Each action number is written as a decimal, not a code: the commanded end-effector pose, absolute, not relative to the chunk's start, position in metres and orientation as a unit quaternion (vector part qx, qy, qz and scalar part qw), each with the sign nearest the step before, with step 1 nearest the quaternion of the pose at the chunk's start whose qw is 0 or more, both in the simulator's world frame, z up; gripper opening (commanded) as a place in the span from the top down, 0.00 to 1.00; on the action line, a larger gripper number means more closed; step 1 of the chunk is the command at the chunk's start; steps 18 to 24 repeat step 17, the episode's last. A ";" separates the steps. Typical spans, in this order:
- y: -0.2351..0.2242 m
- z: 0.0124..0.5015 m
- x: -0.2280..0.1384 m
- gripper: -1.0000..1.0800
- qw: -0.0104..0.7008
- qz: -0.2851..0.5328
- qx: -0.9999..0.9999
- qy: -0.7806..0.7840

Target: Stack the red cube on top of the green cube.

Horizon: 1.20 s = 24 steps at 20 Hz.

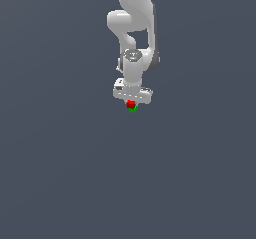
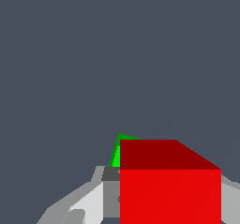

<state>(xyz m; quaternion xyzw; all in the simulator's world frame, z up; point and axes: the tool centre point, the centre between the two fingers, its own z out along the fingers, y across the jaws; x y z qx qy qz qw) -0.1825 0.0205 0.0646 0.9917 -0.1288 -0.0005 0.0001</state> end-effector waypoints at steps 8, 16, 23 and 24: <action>0.031 0.062 -0.190 0.04 0.000 0.000 0.992 -0.129; 0.031 0.062 -0.190 0.04 0.000 0.000 0.992 -0.129; 0.031 0.062 -0.190 0.04 0.000 0.000 0.992 -0.129; 0.031 0.062 -0.190 0.04 0.000 0.000 0.992 -0.129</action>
